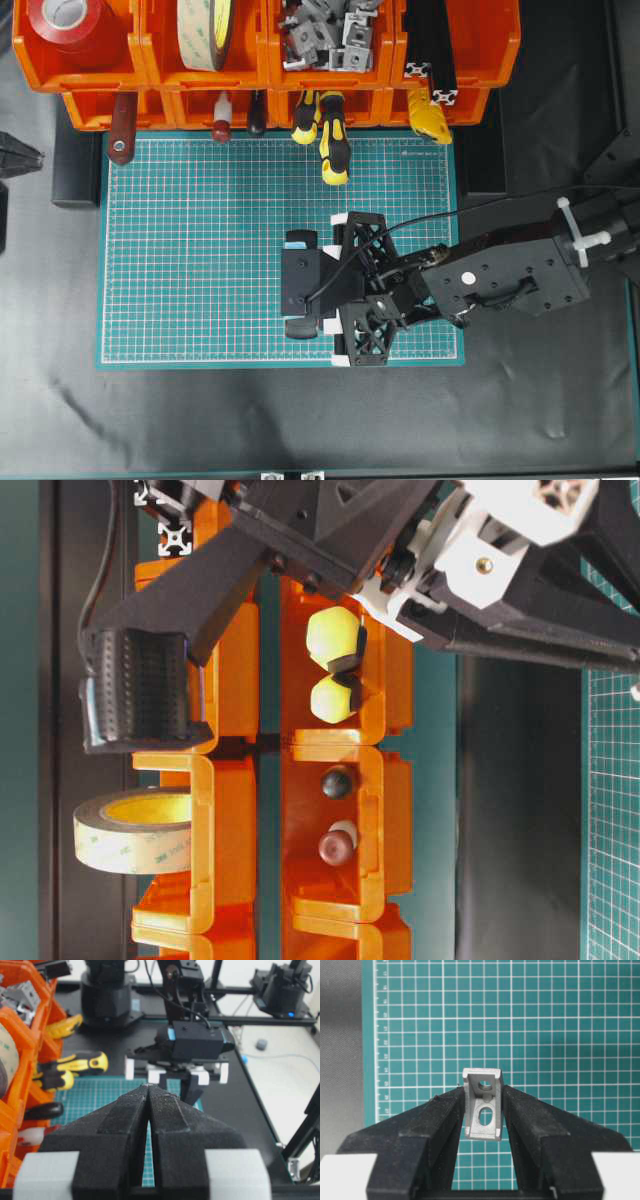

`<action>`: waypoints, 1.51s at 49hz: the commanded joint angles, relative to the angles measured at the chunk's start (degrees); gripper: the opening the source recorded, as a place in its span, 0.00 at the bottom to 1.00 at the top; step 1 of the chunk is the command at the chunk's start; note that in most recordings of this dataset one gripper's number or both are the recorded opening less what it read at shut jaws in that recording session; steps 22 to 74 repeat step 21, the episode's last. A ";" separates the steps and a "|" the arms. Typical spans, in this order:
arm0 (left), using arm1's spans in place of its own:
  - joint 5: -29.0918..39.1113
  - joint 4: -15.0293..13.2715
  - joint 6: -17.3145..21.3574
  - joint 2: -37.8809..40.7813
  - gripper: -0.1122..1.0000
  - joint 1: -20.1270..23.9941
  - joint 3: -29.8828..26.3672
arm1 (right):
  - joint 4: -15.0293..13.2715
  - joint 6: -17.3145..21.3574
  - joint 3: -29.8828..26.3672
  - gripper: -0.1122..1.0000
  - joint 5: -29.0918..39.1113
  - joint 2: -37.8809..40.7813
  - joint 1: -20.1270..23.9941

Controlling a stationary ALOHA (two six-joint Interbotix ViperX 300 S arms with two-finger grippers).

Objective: Pick corner brachets from container rack with right arm.
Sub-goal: 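Lift the bracket out and carry it over the teal mat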

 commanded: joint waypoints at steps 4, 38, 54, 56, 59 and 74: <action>-0.62 0.18 -0.09 0.26 0.10 -0.18 -1.32 | -0.26 -0.09 -1.05 0.32 -2.37 -0.44 -1.41; -0.62 0.18 -0.09 0.26 0.10 -0.18 -1.32 | -0.18 0.00 -1.14 0.32 -4.48 -0.35 -3.96; -0.62 0.18 -0.09 0.26 0.10 -0.18 -1.32 | -0.18 0.00 -1.14 0.32 -4.48 -0.35 -3.96; -0.62 0.18 -0.09 0.26 0.10 -0.18 -1.32 | -0.18 0.00 -1.14 0.32 -4.48 -0.35 -3.96; -0.62 0.18 -0.09 0.26 0.10 -0.18 -1.32 | -0.18 0.00 -1.14 0.32 -4.48 -0.35 -3.96; -0.62 0.18 -0.09 0.26 0.10 -0.18 -1.32 | -0.18 0.00 -1.14 0.32 -4.48 -0.35 -3.96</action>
